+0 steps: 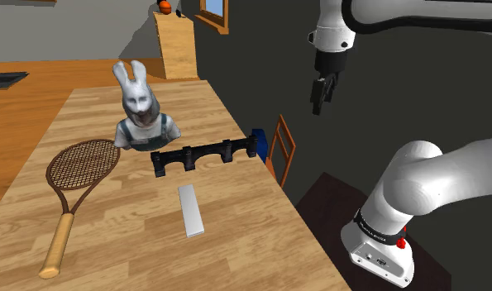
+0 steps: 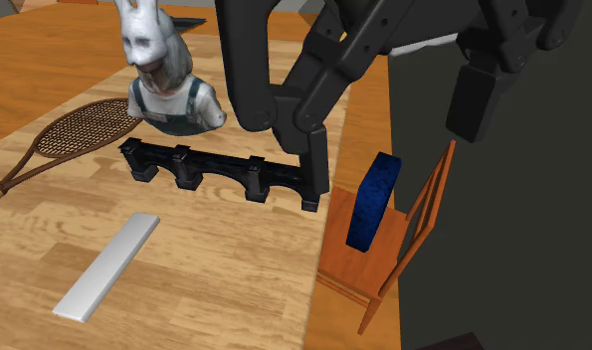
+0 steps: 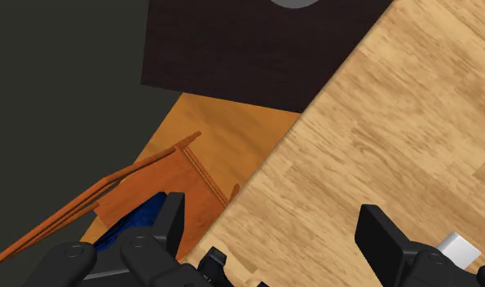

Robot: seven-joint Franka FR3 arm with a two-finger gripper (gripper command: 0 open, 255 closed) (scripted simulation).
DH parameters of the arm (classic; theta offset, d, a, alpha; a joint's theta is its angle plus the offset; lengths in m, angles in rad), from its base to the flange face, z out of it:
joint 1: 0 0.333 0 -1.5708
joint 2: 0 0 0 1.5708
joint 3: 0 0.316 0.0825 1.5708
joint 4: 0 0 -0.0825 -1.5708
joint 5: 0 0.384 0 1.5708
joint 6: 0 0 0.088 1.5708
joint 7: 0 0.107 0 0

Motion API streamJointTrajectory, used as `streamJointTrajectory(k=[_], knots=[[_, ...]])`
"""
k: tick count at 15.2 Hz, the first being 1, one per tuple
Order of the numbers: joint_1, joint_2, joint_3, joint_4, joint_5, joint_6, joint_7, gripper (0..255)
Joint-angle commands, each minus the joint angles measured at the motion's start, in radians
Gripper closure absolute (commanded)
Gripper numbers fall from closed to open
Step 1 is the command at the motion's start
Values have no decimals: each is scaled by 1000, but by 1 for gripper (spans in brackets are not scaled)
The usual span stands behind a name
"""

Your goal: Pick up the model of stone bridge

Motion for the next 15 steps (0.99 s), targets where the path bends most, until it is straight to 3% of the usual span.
streamJointTrajectory(k=[1,8,15], knots=[[0,0,0,0,0,0,0,0],[37,199,-54,-18,-30,249,-162,0],[76,437,-89,36,-33,466,-319,0]])
